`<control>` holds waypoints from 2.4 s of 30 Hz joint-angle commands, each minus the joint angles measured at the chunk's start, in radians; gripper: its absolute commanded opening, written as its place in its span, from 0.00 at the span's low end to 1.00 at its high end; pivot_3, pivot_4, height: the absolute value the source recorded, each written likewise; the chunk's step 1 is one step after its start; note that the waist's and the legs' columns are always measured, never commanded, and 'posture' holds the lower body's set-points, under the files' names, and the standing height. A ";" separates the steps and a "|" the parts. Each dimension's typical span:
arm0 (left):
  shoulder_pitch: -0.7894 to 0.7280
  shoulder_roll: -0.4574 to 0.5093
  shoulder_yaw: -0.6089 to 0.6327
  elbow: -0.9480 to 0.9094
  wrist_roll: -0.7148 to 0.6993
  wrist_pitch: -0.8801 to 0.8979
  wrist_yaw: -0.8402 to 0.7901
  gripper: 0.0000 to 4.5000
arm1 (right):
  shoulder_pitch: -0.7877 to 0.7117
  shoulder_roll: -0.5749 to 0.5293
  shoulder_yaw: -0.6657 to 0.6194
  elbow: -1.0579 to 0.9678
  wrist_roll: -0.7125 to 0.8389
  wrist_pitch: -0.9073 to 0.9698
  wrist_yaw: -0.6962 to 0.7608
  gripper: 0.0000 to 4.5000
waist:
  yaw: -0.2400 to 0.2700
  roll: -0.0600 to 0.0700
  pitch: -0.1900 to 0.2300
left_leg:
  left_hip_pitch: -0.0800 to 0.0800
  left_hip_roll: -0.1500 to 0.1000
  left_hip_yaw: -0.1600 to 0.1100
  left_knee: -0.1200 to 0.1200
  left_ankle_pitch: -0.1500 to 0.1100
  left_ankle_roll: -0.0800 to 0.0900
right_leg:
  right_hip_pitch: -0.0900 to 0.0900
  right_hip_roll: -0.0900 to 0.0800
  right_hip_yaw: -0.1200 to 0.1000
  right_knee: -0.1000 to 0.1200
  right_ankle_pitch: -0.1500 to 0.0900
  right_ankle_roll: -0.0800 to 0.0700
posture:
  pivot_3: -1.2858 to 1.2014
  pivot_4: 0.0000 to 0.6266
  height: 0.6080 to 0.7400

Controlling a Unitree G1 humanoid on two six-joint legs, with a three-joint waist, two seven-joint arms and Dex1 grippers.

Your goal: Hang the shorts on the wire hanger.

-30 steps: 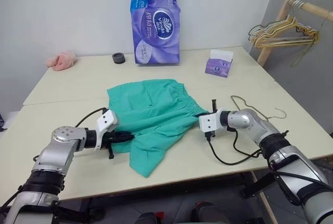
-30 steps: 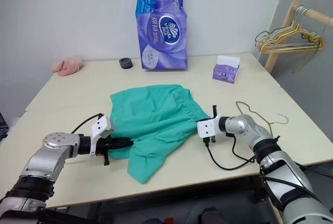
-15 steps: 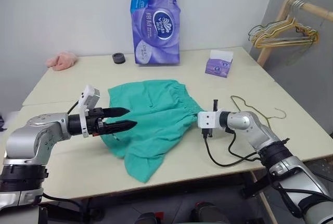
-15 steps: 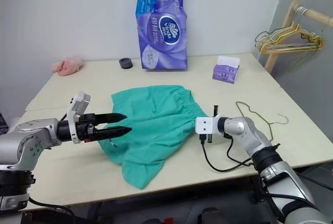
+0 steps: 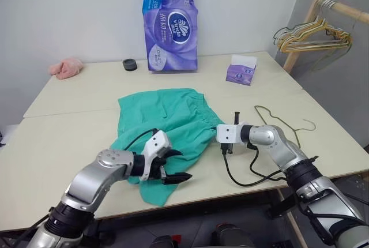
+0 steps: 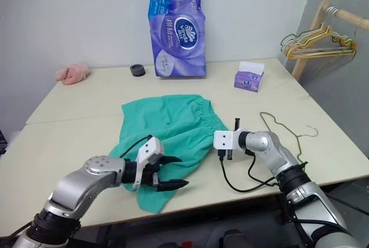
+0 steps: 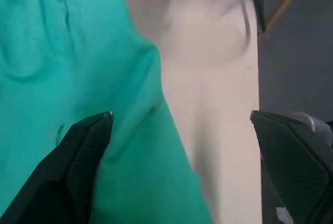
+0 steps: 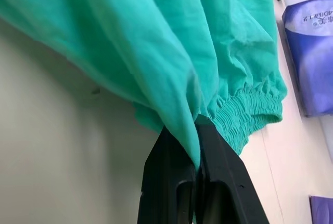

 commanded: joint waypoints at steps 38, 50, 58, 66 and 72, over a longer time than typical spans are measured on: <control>-0.020 0.156 -0.088 0.161 0.196 -0.298 -0.284 0.31 | 0.270 -0.282 -0.152 -0.466 0.119 0.290 0.174 0.00 | 0.004 0.004 0.004 | -0.001 -0.001 0.001 0.000 0.000 0.000 | 0.000 0.004 0.000 -0.001 -0.003 0.001 | 0.46 0.06 1.00; 0.098 0.426 -0.053 0.035 0.088 -0.313 -0.577 0.01 | 0.430 -0.348 -0.110 -0.745 0.166 0.416 0.290 0.00 | -0.001 0.004 0.008 | 0.001 0.001 0.002 -0.001 -0.001 0.000 | 0.000 0.006 0.000 0.000 -0.010 0.000 | 0.46 0.06 1.00; 0.129 0.445 -0.027 -0.036 0.006 -0.258 -0.589 0.01 | 0.482 -0.437 -0.104 -0.826 0.219 0.460 0.392 0.00 | 0.012 -0.001 0.013 | 0.001 0.001 0.003 0.000 -0.001 0.000 | 0.001 0.005 0.000 -0.001 -0.010 0.001 | 0.46 0.05 1.00; 0.130 0.417 -0.033 -0.055 -0.003 -0.249 -0.556 0.05 | 0.462 -0.491 -0.103 -0.918 0.307 0.553 0.486 0.15 | 0.012 -0.002 0.015 | 0.002 0.001 0.003 0.000 -0.001 0.000 | 0.001 0.005 0.000 0.000 -0.010 0.001 | 0.46 0.04 1.00; 0.115 0.383 -0.015 -0.086 -0.070 -0.182 -0.546 0.41 | 0.443 -0.513 -0.149 -0.995 0.424 0.636 0.533 0.61 | 0.012 -0.002 0.016 | 0.002 0.001 0.003 0.000 -0.001 0.000 | 0.001 0.005 0.000 0.000 -0.010 0.001 | 0.46 0.04 1.00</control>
